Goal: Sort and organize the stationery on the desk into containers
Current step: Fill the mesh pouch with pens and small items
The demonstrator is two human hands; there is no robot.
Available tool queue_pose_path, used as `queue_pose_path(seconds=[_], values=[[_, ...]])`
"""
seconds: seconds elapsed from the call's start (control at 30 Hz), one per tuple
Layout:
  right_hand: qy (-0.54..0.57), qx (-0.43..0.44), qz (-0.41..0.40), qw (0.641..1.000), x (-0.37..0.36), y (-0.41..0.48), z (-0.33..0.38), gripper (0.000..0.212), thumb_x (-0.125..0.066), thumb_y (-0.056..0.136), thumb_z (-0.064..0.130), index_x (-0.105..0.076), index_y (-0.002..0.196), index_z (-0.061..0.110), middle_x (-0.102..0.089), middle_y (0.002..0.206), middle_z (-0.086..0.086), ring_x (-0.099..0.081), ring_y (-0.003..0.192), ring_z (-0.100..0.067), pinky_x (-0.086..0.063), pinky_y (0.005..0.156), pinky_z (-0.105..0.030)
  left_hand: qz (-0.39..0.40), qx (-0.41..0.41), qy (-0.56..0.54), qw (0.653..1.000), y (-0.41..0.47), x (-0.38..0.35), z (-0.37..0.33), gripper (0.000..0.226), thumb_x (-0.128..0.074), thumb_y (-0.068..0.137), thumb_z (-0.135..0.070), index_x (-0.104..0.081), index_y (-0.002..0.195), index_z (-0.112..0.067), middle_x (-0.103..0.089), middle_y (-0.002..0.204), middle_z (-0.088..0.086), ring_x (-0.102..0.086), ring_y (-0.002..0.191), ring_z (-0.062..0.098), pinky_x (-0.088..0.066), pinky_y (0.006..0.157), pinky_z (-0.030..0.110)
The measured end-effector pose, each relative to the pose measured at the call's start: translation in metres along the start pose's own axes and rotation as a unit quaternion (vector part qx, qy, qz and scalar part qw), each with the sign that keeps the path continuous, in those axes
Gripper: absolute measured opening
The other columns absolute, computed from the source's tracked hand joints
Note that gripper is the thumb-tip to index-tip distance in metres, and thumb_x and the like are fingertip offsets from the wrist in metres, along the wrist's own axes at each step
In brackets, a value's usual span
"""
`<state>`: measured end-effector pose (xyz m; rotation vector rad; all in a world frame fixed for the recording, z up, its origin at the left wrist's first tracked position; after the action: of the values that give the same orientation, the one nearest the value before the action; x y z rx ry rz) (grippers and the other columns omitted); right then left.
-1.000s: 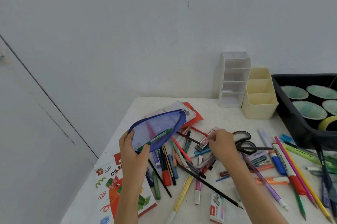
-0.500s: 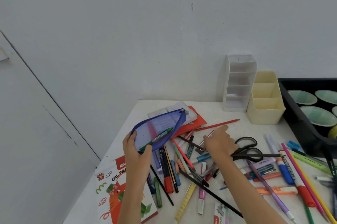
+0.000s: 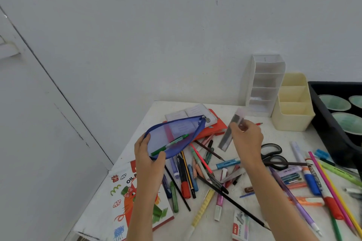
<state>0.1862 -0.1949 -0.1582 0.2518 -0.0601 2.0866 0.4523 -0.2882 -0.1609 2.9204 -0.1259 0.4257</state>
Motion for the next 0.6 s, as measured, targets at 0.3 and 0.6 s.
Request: queue_pose_path(seconds=[0.3, 0.6], values=[[0.139, 0.137, 0.209, 0.958, -0.036, -0.055, 0.068, 0.026, -0.059, 0.089, 0.003, -0.065, 0.100, 0.026, -0.069, 0.095, 0.006, -0.063, 0.088, -0.005, -0.050, 0.079, -0.016, 0.041, -0.011, 0.011, 0.999, -0.018, -0.007, -0.007, 0.061, -0.054, 0.084, 0.007, -0.038, 0.139, -0.014, -0.033, 0.141, -0.004, -0.033, 0.129, 0.007, -0.035, 0.106, 0.025], [0.015, 0.271, 0.211, 0.939, -0.051, -0.077, 0.063, 0.024, -0.060, 0.086, -0.004, -0.072, 0.096, 0.014, -0.066, 0.089, 0.009, -0.060, 0.083, 0.001, -0.046, 0.074, -0.008, -0.008, 0.007, -0.038, 0.999, -0.028, 0.018, -0.012, 0.058, -0.052, 0.085, 0.008, -0.041, 0.137, -0.016, -0.039, 0.135, -0.008, -0.039, 0.121, 0.002, -0.036, 0.101, 0.022]])
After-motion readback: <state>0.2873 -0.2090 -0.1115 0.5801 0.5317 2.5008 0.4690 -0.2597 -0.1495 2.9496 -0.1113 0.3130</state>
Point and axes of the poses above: each hand's wrist, its own y-axis towards the middle knuckle, its own x-axis out of the back of the hand, z = x × y, the point moved 8 cm from there along y, towards the middle knuckle
